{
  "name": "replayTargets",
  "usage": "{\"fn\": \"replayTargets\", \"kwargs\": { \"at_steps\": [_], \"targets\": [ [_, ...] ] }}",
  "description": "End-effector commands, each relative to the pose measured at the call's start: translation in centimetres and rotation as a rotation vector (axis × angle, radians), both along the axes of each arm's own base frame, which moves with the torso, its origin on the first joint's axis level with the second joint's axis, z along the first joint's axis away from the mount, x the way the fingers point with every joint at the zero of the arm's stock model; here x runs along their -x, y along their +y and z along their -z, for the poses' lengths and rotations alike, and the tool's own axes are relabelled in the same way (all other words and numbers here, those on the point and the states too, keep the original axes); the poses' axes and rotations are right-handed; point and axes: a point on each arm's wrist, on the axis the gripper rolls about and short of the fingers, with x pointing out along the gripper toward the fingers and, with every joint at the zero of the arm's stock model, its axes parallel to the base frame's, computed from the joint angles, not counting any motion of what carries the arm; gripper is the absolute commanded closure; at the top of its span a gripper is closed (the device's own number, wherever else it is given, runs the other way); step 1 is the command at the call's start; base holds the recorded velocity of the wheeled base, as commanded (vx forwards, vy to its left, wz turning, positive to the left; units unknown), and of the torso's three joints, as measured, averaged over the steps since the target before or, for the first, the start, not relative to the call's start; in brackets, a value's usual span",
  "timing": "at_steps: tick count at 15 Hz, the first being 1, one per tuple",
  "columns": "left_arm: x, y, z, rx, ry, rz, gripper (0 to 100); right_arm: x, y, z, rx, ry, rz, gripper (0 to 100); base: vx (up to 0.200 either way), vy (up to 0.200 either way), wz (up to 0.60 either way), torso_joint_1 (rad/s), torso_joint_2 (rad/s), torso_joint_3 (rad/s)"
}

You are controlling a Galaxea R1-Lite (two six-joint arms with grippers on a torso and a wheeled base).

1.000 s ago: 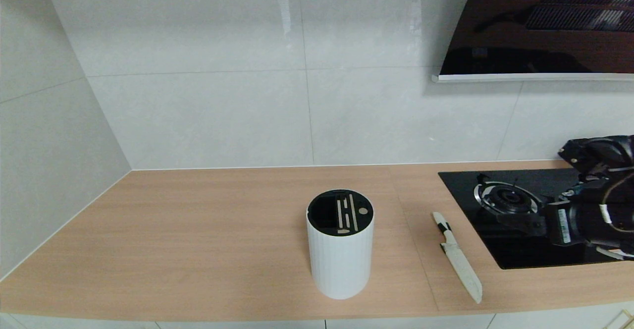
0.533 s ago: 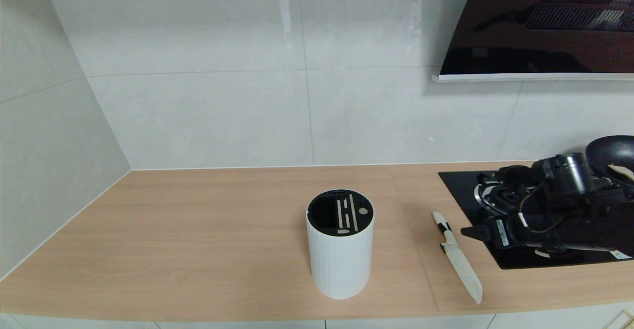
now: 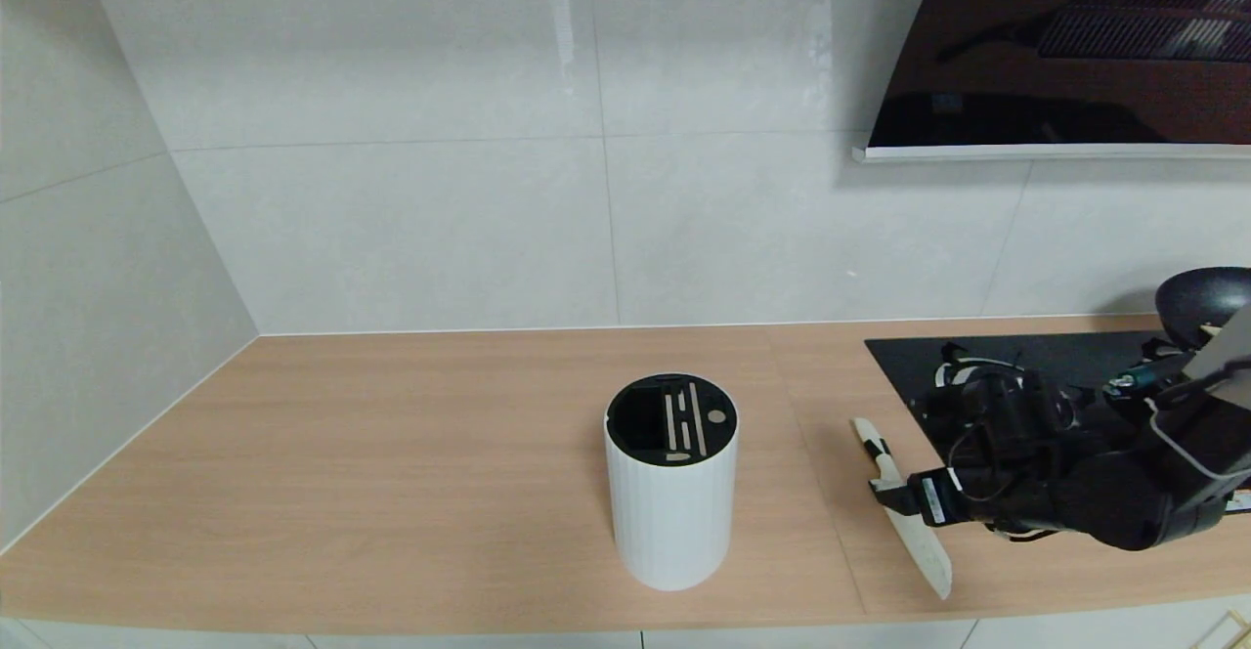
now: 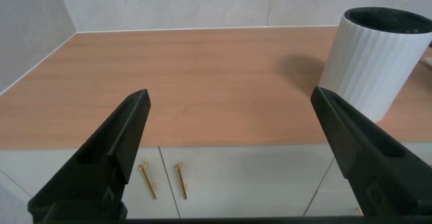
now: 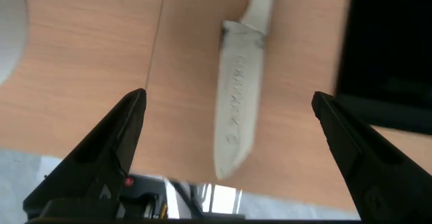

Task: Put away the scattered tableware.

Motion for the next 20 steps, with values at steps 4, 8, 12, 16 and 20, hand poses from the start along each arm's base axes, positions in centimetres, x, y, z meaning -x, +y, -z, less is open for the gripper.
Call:
{"fn": "replayTargets", "kwargs": {
  "at_steps": [4,8,12,16,20],
  "targets": [
    [0.0,0.0,0.0,0.000,0.001,0.000,0,-1.3,0.3,6.0,0.068,0.013,0.031,0,0.000,0.000,0.00,0.000,0.00,0.000],
    [0.0,0.0,0.0,0.000,-0.001,0.000,0,-1.9,0.4,6.3,0.062,-0.010,0.025,0,0.000,0.000,0.00,0.000,0.00,0.000],
    [0.0,0.0,0.0,0.000,0.001,-0.001,0,-2.4,0.5,6.7,0.064,-0.044,0.017,0,0.000,0.000,0.00,0.000,0.00,0.000],
    [0.0,0.0,0.0,0.000,0.001,0.000,0,-3.1,0.1,6.6,0.056,-0.118,0.025,0,0.000,0.000,0.00,0.000,0.00,0.000],
    [0.0,0.0,0.0,0.000,0.001,0.000,0,-4.0,0.3,7.0,0.045,-0.130,0.006,0,0.000,0.000,0.00,0.000,0.00,0.000]
  ]
}}
